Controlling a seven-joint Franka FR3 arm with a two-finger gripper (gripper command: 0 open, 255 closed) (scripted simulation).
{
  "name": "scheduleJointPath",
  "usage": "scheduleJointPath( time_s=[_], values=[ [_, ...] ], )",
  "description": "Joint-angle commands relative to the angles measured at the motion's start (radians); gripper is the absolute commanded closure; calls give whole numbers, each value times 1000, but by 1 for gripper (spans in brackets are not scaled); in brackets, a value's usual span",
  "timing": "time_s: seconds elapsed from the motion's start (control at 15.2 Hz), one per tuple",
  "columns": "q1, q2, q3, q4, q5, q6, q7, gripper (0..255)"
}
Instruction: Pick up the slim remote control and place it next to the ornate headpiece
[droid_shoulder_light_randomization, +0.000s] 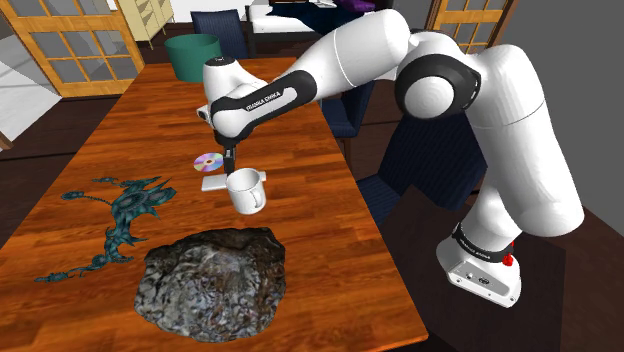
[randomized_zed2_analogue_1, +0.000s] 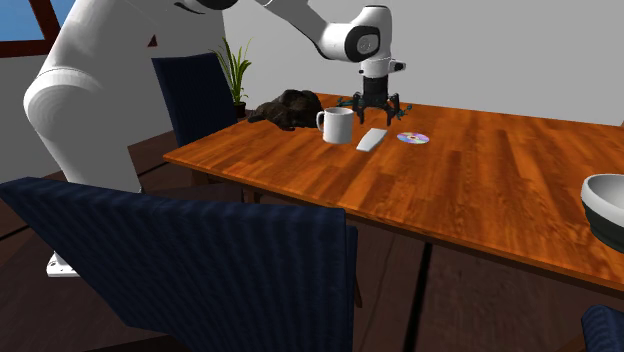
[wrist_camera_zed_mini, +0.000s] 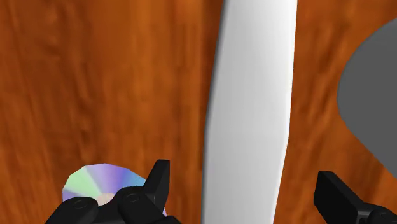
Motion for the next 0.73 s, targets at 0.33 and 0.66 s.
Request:
scheduleJointPath(
  time_s=[0.33, 0.66],
  values=[
    [0, 44, 8, 108, -3, -202, 0, 0],
    [0, 34, 7, 118, -4, -222, 1, 0]
  ],
)
